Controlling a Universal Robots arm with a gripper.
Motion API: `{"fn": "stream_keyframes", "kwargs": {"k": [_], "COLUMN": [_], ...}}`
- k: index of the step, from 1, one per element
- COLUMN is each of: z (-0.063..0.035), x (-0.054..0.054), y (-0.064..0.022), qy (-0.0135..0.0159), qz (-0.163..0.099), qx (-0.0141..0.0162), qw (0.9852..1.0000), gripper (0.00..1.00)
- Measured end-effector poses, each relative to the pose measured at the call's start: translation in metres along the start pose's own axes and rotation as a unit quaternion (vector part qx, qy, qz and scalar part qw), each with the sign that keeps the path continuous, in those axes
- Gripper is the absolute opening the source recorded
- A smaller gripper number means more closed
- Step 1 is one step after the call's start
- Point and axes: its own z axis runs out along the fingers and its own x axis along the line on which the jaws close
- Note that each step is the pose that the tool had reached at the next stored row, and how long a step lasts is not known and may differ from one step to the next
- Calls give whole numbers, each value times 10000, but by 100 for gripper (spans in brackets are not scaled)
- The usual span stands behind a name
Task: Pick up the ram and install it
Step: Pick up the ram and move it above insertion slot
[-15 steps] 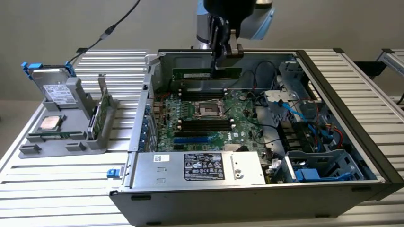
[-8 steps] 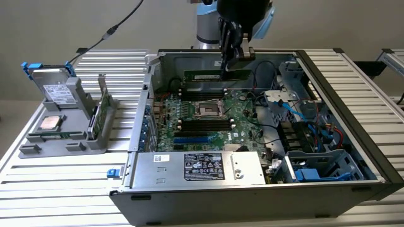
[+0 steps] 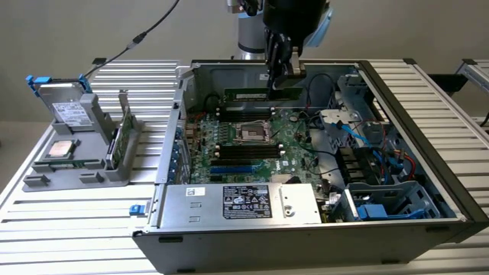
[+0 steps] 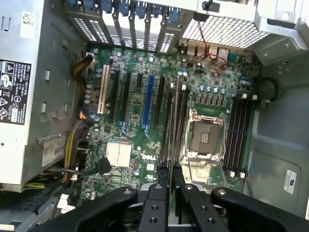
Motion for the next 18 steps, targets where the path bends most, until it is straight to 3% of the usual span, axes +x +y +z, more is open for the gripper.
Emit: {"fn": "stream_keyframes", "kwargs": {"k": [18], "z": [210], "x": [-27], "y": [-16], "qy": [-19], "qz": [450], "qx": [45], "qw": [9990], "gripper": [14]}}
